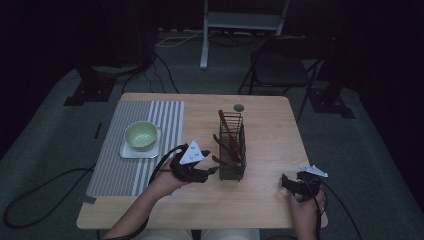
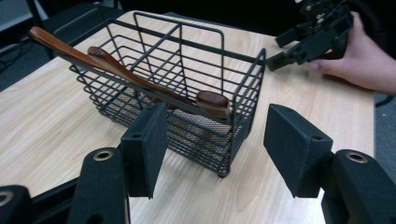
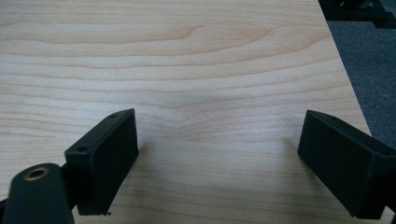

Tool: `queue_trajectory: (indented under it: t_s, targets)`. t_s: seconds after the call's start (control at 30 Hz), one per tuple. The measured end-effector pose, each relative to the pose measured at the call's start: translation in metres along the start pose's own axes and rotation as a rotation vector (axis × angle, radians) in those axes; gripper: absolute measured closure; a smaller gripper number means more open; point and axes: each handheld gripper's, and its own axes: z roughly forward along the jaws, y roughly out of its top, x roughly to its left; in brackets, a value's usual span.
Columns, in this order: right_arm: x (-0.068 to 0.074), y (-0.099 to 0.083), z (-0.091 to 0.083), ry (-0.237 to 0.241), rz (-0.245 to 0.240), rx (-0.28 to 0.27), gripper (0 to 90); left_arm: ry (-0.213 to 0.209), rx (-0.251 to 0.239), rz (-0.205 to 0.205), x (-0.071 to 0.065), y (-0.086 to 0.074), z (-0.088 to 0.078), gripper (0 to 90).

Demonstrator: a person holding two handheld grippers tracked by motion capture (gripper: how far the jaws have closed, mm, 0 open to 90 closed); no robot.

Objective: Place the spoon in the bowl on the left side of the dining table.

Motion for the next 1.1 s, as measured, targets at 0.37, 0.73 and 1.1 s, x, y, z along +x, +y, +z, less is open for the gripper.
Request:
queue_trajectory:
  t_s: [0.37, 0.73, 1.1]
  targets:
    - [0.0, 0.0, 0.0, 0.0, 0.0, 0.0, 11.4, -0.018, 0.011, -0.008, 0.004, 0.006, 0.008, 50.9]
    - [0.0, 0.0, 0.0, 0.0, 0.0, 0.0, 11.4, -0.052, 0.009, 0.019, 0.0, 0.005, 0.015, 74.1]
    - [0.0, 0.0, 0.0, 0.0, -0.001, 0.0, 11.4, -0.04, -0.015, 0.013, -0.002, 0.007, 0.013, 74.7]
